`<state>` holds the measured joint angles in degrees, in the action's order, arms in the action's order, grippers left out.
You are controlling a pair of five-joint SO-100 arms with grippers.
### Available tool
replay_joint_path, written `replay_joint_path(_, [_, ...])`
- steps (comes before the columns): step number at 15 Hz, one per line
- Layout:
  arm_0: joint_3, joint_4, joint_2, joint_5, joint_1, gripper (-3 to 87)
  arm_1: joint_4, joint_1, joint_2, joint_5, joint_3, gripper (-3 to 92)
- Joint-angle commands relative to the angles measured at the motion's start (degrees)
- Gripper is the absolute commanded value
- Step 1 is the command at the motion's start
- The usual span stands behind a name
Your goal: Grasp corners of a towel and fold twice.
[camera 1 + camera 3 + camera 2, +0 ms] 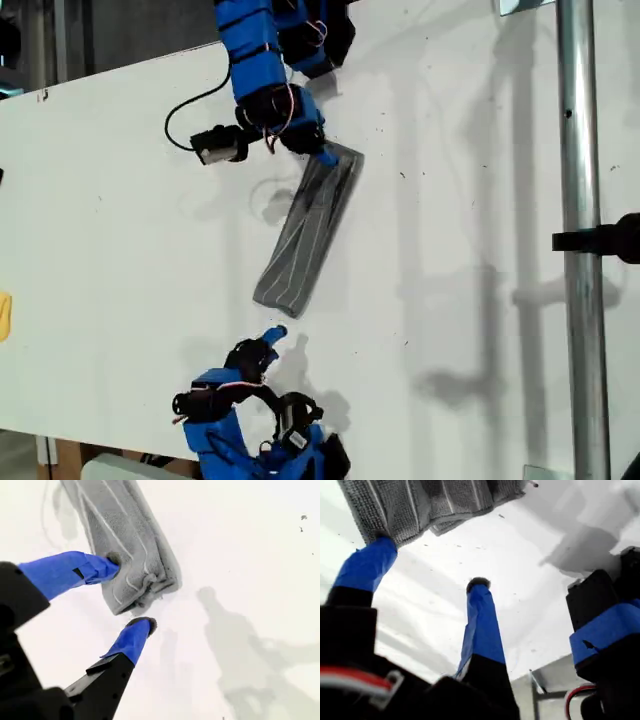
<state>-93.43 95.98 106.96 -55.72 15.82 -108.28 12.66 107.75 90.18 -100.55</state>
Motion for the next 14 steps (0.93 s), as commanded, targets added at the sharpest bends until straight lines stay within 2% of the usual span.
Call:
replay_joint_path(1, [-12.0, -2.7, 25.4, -4.4, -5.0, 21.1, -4.8, 5.3, 15.3, 15.4, -3.3, 30.6])
replay_joint_path(2, [-19.7, -6.2, 37.3, -6.9, -7.7, 20.8, -3.6, 9.1, 23.0, 23.4, -6.9, 30.8])
replay_joint_path(5, [-45.6, -15.4, 78.6, -13.6, -15.9, 16.4, -1.9, 21.4, 35.9, 40.3, -15.6, 31.8])
replay_joint_path(7, [-60.4, -20.3, 91.6, -17.1, -21.6, 16.2, -0.7, 24.6, 36.5, 46.2, -16.2, 31.8])
replay_joint_path(8, [-64.1, -24.0, 91.4, -17.8, -24.9, 16.4, 1.2, 25.0, 36.4, 48.0, -17.5, 31.7])
replay_joint_path(10, [-68.4, -25.3, 91.8, -21.0, -27.2, 16.5, 9.3, 24.9, 37.3, 49.0, -23.0, 30.6])
replay_joint_path(14, [-78.1, -30.0, 91.8, -20.7, -28.1, 17.3, 32.5, 19.2, 49.1, 45.1, -47.5, 31.3])
